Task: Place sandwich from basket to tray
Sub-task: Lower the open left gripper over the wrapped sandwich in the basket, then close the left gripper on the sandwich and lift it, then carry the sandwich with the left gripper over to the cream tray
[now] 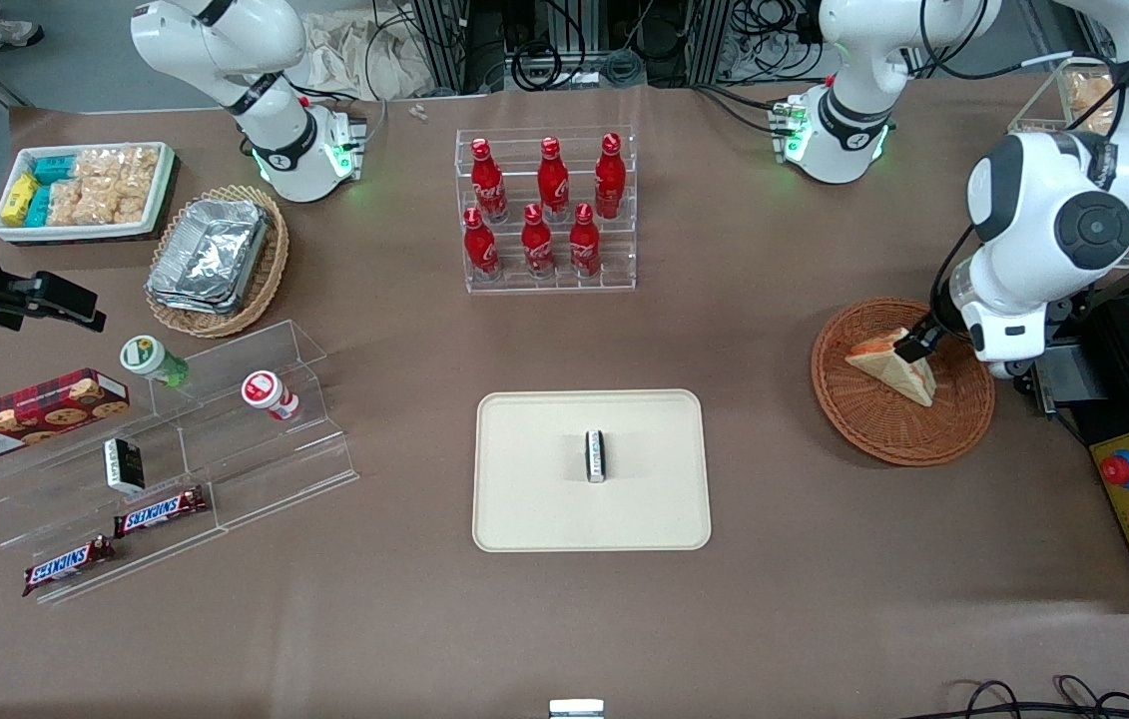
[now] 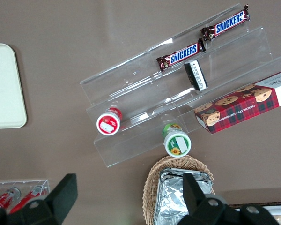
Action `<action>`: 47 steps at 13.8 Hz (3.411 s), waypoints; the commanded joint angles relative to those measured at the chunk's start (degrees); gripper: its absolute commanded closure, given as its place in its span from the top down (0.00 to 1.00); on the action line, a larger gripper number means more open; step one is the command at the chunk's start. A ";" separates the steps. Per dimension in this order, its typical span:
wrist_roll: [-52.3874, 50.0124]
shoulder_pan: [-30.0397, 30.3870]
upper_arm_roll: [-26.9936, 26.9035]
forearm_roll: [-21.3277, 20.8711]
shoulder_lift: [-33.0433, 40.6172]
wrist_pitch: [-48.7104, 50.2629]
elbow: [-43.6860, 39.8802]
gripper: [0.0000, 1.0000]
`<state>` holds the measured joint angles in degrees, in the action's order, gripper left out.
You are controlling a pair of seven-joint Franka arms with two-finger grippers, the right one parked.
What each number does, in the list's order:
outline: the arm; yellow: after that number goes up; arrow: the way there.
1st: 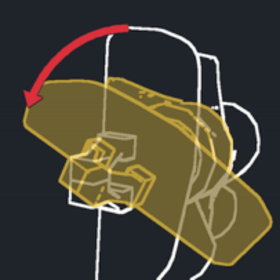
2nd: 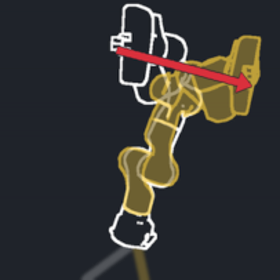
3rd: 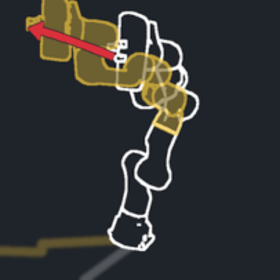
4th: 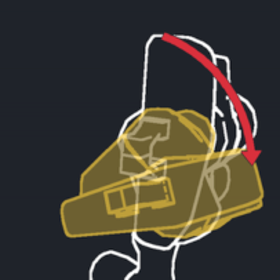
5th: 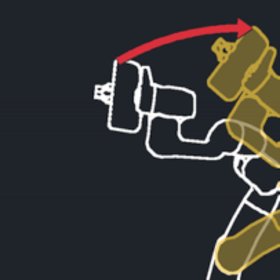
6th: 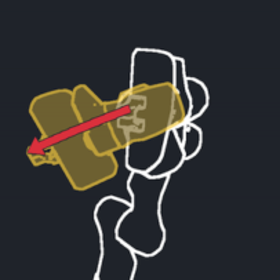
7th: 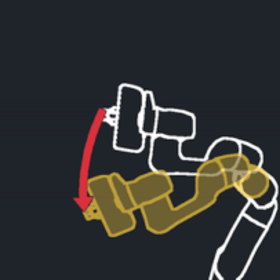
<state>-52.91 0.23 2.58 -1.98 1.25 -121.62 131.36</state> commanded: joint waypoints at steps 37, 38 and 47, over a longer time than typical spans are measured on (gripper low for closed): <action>30.41 -0.49 25.10 3.13 -12.74 9.74 -25.44 0.00; 28.58 -0.58 25.98 2.52 -15.63 8.43 -27.11 0.00; 16.81 -5.14 26.69 -11.09 -36.30 -8.70 -32.83 0.00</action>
<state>-32.47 -3.93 28.81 -9.58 -31.52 -128.92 101.92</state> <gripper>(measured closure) 0.797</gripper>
